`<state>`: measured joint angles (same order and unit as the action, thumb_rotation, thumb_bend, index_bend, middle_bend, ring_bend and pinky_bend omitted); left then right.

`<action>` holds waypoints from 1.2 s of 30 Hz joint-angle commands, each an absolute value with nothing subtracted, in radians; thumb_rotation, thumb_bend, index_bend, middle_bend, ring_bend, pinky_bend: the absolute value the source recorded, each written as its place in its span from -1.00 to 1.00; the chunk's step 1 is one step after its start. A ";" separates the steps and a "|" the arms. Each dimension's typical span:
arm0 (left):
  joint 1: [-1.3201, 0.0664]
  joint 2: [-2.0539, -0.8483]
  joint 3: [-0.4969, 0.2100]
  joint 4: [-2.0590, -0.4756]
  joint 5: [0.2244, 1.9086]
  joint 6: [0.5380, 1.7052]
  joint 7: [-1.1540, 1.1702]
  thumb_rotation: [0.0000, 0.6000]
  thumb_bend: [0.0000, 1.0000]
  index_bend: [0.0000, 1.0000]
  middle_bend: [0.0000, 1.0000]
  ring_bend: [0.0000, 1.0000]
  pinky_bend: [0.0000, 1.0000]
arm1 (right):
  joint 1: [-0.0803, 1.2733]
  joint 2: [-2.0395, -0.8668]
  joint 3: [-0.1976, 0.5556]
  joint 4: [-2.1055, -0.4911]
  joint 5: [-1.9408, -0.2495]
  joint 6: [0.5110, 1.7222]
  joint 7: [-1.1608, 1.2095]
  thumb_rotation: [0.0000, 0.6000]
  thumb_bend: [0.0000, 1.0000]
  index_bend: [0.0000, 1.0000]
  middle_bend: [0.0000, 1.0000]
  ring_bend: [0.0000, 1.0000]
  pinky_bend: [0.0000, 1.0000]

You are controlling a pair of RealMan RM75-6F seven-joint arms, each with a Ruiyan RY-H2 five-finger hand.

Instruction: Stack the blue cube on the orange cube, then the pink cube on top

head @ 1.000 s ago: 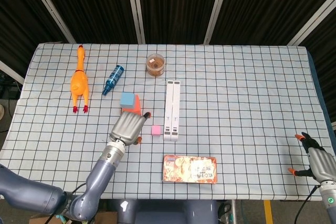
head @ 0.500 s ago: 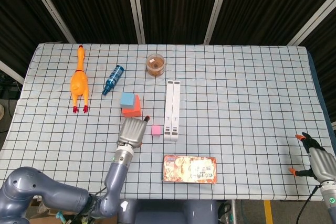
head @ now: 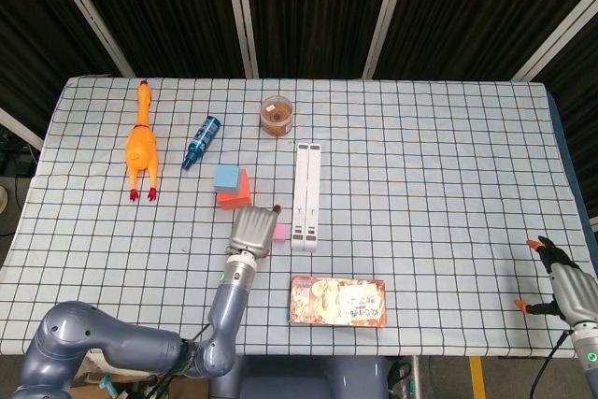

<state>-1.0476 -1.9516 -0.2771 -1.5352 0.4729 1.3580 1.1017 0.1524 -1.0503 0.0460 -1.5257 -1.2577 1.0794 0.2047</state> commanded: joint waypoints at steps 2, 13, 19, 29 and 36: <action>-1.048 -1.961 -0.280 -1.527 0.477 1.362 1.112 1.00 -0.52 -0.39 0.90 0.54 0.58 | 0.152 -1.050 0.046 -1.525 -1.257 1.080 0.204 1.00 -0.92 -0.73 -0.91 -0.79 -0.57; -1.051 -1.982 -0.294 -1.500 0.485 1.355 1.125 1.00 -0.45 -0.36 0.90 0.54 0.59 | 0.153 -1.050 0.045 -1.526 -1.260 1.077 0.208 1.00 -0.92 -0.73 -0.91 -0.79 -0.57; -1.054 -1.996 -0.302 -1.475 0.478 1.335 1.129 1.00 -0.44 -0.34 0.90 0.55 0.59 | 0.153 -1.050 0.046 -1.524 -1.260 1.075 0.214 1.00 -0.92 -0.73 -0.91 -0.79 -0.57; -1.052 -2.012 -0.304 -1.458 0.490 1.330 1.138 1.00 -0.43 -0.27 0.92 0.55 0.60 | 0.155 -1.052 0.045 -1.519 -1.260 1.071 0.215 1.00 -0.92 -0.73 -0.91 -0.79 -0.57; -1.046 -2.016 -0.305 -1.454 0.507 1.338 1.140 1.00 -0.39 -0.25 0.92 0.55 0.60 | 0.157 -1.054 0.044 -1.519 -1.258 1.064 0.212 1.00 -0.92 -0.72 -0.91 -0.79 -0.57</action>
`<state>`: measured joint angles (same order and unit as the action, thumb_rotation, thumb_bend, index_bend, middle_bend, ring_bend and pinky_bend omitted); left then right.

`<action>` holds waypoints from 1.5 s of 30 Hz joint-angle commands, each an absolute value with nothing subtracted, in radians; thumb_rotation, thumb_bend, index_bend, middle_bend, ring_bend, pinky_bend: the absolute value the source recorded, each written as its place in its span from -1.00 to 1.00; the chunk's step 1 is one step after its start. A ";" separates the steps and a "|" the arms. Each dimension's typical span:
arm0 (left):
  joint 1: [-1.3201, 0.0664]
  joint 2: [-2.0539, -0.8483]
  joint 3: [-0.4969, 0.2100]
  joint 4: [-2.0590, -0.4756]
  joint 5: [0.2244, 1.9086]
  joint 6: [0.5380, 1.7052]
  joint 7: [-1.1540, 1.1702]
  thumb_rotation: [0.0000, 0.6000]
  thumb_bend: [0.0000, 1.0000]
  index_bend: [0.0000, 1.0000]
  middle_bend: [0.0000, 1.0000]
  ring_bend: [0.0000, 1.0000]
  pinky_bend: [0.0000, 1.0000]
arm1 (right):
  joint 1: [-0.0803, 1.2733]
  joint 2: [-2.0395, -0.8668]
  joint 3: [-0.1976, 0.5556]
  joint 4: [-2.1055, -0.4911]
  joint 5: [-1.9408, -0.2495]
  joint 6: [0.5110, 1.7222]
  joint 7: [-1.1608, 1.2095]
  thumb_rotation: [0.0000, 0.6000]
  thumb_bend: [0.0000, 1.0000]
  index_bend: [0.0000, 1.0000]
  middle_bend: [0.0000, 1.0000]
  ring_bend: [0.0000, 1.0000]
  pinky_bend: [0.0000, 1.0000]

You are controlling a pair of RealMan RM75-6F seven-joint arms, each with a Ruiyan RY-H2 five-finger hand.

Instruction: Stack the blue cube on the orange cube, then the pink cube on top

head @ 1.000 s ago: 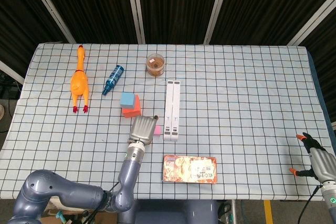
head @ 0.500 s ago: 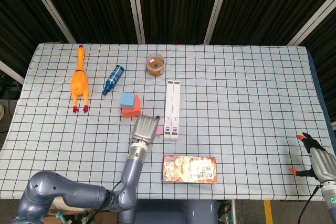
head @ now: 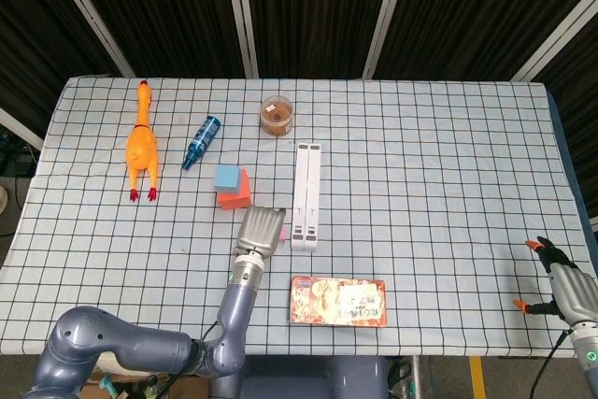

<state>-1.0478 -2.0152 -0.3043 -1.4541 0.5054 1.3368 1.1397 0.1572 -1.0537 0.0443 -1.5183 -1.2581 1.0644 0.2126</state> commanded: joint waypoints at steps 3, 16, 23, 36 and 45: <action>-1.043 -2.016 -0.306 -1.452 0.509 1.338 1.144 1.00 -0.39 -0.24 0.93 0.56 0.60 | 0.157 -1.054 0.044 -1.519 -1.260 1.065 0.214 1.00 -0.92 -0.72 -0.91 -0.79 -0.57; -1.037 -2.026 -0.311 -1.439 0.522 1.335 1.151 1.00 -0.39 -0.19 0.94 0.57 0.61 | 0.159 -1.057 0.044 -1.513 -1.257 1.058 0.218 1.00 -0.92 -0.72 -0.91 -0.79 -0.57; -1.034 -2.030 -0.314 -1.437 0.524 1.337 1.161 1.00 -0.39 -0.19 0.94 0.57 0.61 | 0.160 -1.056 0.044 -1.513 -1.257 1.056 0.219 1.00 -0.92 -0.72 -0.91 -0.79 -0.57; -1.029 -2.040 -0.315 -1.426 0.532 1.335 1.170 1.00 -0.33 -0.16 0.95 0.58 0.61 | 0.160 -1.057 0.044 -1.510 -1.257 1.055 0.223 1.00 -0.92 -0.72 -0.91 -0.79 -0.57; -1.023 -2.039 -0.322 -1.432 0.541 1.341 1.170 1.00 -0.33 -0.16 0.95 0.58 0.61 | 0.161 -1.057 0.043 -1.509 -1.259 1.054 0.223 1.00 -0.92 -0.72 -0.91 -0.79 -0.57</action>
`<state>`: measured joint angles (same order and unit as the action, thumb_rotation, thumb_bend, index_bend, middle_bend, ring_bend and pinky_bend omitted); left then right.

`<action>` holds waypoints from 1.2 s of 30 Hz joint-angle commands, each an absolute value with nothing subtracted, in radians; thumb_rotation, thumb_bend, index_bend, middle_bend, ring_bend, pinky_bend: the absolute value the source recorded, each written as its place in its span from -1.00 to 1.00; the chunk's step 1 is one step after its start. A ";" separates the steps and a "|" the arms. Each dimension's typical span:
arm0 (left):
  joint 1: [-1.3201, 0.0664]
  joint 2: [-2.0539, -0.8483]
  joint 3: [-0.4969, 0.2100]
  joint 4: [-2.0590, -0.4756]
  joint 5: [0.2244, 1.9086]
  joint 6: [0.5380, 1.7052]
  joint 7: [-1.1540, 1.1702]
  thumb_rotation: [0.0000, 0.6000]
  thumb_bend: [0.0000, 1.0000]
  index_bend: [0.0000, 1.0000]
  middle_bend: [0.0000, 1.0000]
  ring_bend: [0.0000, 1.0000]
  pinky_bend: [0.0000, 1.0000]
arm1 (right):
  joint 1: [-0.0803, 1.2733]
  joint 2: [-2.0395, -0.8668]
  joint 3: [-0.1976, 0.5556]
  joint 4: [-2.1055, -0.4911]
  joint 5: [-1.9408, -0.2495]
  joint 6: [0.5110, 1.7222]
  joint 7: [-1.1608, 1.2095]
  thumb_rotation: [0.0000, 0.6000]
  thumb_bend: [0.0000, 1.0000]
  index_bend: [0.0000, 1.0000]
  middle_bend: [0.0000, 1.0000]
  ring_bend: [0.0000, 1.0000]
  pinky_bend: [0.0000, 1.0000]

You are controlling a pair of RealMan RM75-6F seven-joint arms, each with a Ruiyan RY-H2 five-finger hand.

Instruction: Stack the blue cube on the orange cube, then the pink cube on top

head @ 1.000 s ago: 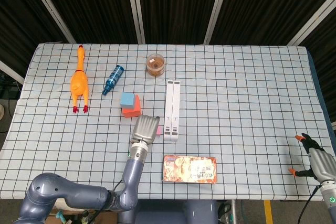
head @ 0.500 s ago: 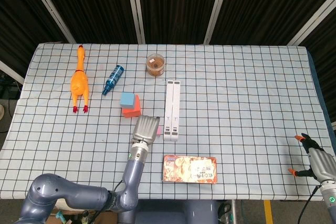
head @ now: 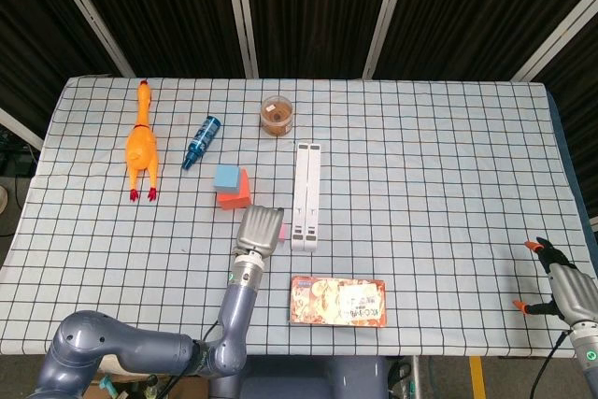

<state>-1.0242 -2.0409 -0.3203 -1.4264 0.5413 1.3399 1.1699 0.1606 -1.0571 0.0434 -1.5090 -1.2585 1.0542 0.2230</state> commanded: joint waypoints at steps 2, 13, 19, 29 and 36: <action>-1.022 -2.032 -0.326 -1.445 0.547 1.346 1.171 1.00 -0.33 -0.16 0.95 0.58 0.61 | 0.161 -1.058 0.044 -1.510 -1.259 1.056 0.222 1.00 -0.92 -0.72 -0.91 -0.79 -0.57; -1.015 -1.936 -0.369 -1.655 0.581 1.458 1.233 1.00 -0.33 -0.16 0.95 0.58 0.61 | 0.162 -1.061 0.043 -1.510 -1.257 1.054 0.214 1.00 -0.92 -0.72 -0.91 -0.79 -0.57; -1.008 -1.823 -0.407 -1.820 0.594 1.502 1.272 1.00 -0.33 -0.16 0.95 0.58 0.61 | 0.160 -1.058 0.043 -1.518 -1.260 1.061 0.210 1.00 -0.92 -0.72 -0.91 -0.79 -0.57; -0.951 -1.561 -0.441 -1.965 0.513 1.445 1.254 1.00 -0.33 -0.17 0.94 0.57 0.60 | 0.159 -1.054 0.043 -1.523 -1.259 1.063 0.208 1.00 -0.92 -0.72 -0.91 -0.79 -0.57; -0.926 -1.460 -0.448 -1.963 0.485 1.368 1.155 1.00 -0.33 -0.17 0.94 0.57 0.60 | 0.162 -1.058 0.042 -1.526 -1.251 1.058 0.189 1.00 -0.92 -0.72 -0.91 -0.79 -0.57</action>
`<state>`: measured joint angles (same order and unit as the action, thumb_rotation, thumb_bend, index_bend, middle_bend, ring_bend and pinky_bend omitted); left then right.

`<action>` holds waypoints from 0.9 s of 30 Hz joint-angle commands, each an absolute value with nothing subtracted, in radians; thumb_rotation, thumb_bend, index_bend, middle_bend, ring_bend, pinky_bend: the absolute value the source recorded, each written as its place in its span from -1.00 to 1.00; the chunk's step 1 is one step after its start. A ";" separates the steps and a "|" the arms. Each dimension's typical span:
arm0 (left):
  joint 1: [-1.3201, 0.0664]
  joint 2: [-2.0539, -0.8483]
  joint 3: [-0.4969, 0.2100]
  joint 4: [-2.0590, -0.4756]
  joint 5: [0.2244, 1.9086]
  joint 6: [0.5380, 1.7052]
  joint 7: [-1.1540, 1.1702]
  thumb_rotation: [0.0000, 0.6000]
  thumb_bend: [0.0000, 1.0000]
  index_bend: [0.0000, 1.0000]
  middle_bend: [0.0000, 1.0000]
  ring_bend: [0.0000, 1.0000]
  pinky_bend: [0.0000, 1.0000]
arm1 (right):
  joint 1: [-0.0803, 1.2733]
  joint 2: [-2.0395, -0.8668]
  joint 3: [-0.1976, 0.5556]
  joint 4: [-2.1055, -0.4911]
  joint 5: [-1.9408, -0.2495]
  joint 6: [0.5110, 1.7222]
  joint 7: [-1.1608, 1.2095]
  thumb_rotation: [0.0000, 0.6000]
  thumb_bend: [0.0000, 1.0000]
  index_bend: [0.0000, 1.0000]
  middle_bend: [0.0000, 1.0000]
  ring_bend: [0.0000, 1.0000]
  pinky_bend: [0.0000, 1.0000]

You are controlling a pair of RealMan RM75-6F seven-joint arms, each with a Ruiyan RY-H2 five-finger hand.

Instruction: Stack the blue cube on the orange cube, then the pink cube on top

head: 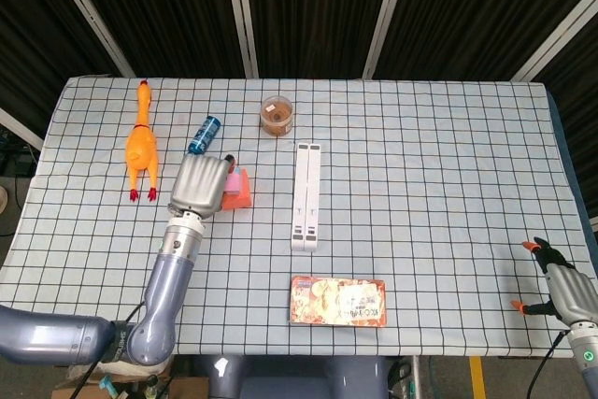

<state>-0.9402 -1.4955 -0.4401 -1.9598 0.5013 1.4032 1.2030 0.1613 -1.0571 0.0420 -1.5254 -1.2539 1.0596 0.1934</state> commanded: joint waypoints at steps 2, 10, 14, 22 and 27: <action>-0.926 -1.442 -0.442 -1.960 0.474 1.353 1.139 1.00 -0.33 -0.17 0.94 0.57 0.60 | 0.163 -1.060 0.042 -1.526 -1.247 1.055 0.185 1.00 -0.92 -0.72 -0.91 -0.79 -0.57; -0.948 -1.411 -0.422 -1.931 0.441 1.318 1.097 1.00 -0.33 -0.18 0.94 0.57 0.59 | 0.167 -1.065 0.043 -1.523 -1.236 1.047 0.174 1.00 -0.92 -0.72 -0.91 -0.79 -0.57; -0.960 -1.401 -0.407 -1.911 0.433 1.314 1.089 1.00 -0.33 -0.18 0.94 0.57 0.59 | 0.166 -1.066 0.043 -1.522 -1.236 1.048 0.174 1.00 -0.92 -0.72 -0.91 -0.79 -0.57; -0.991 -1.384 -0.383 -1.874 0.406 1.317 1.090 1.00 -0.33 -0.18 0.93 0.57 0.58 | 0.169 -1.068 0.042 -1.522 -1.235 1.043 0.171 1.00 -0.92 -0.72 -0.91 -0.79 -0.57; -1.003 -1.385 -0.375 -1.850 0.391 1.307 1.073 1.00 -0.33 -0.18 0.93 0.57 0.58 | 0.168 -1.067 0.043 -1.522 -1.231 1.043 0.169 1.00 -0.92 -0.72 -0.91 -0.79 -0.57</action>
